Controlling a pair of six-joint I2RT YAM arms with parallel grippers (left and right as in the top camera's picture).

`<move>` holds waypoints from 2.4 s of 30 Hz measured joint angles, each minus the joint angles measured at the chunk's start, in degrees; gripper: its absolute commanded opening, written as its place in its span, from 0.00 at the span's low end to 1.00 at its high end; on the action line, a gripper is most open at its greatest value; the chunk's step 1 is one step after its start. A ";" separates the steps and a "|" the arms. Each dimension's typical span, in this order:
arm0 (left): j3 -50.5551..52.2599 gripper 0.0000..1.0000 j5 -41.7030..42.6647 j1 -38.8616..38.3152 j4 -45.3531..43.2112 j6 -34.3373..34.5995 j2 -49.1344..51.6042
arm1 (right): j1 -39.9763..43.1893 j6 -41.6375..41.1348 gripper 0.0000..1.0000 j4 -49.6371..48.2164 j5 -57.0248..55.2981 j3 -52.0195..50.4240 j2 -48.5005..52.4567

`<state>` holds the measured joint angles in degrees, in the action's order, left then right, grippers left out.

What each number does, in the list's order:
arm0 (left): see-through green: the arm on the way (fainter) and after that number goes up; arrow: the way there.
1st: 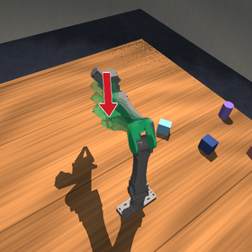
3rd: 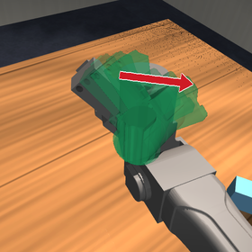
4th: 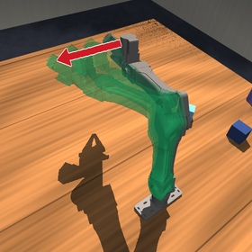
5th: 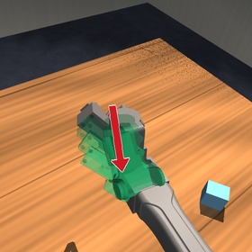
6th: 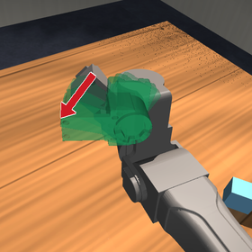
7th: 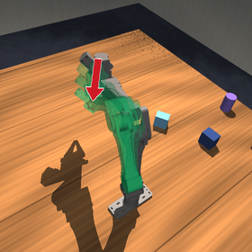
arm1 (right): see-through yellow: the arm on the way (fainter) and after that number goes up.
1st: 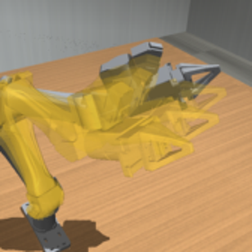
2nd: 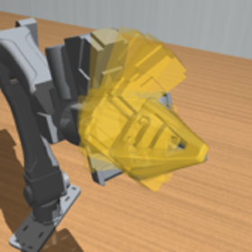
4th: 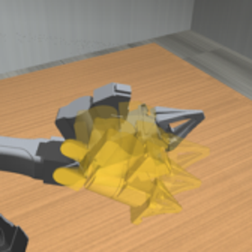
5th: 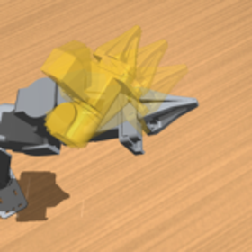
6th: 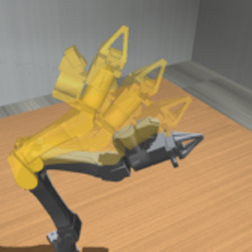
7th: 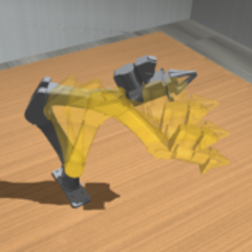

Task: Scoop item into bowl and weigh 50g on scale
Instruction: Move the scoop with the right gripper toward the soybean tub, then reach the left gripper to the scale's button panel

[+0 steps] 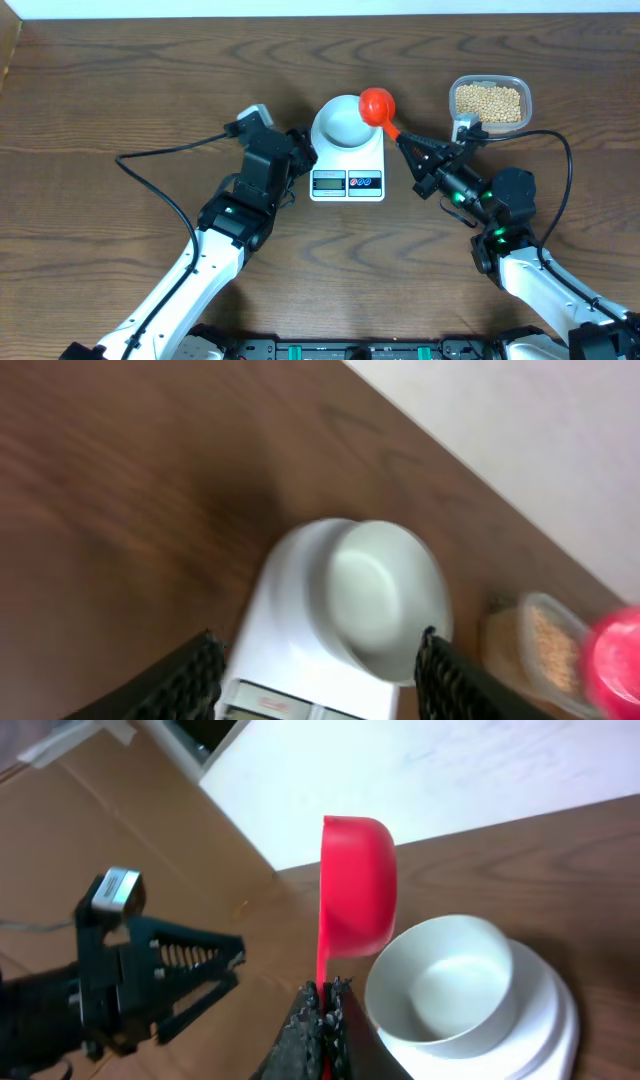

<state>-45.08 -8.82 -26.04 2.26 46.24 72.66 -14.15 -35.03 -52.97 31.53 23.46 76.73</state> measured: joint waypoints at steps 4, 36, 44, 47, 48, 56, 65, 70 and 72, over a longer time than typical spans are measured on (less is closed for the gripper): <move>-0.02 0.98 -3.23 0.00 4.96 -0.20 0.00 | 0.00 0.42 0.01 -0.70 -4.31 0.02 0.00; -0.02 0.36 -5.97 0.00 6.34 0.17 0.00 | 23.32 -11.69 0.01 5.35 32.59 3.80 0.04; -0.02 0.08 -6.58 0.00 6.60 0.04 0.00 | 24.00 -6.32 0.01 5.35 37.68 3.80 0.04; -0.02 0.08 -6.56 0.00 6.95 0.04 0.00 | 24.00 -5.14 0.01 5.35 37.99 3.80 0.04; -0.02 0.08 -6.51 0.00 6.95 0.04 0.00 | 24.00 -4.85 0.01 5.38 37.99 3.80 0.04; -0.02 0.07 1.55 0.00 1.11 -6.80 0.00 | 24.00 -4.15 0.01 8.66 34.40 3.80 0.81; -0.04 0.07 13.35 0.00 -0.76 -20.06 0.00 | 24.00 -4.15 0.01 7.39 28.39 3.80 2.29; -1.44 0.07 14.91 -0.87 4.74 -25.18 0.00 | 24.00 -4.13 0.01 7.08 26.25 3.80 2.29; -2.97 0.07 14.97 -2.25 6.95 -27.61 0.11 | 24.00 -4.15 0.01 7.08 25.59 3.80 2.29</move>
<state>-48.05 6.15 -28.29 9.21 18.63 72.77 9.85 -39.18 -45.89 57.12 27.27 79.02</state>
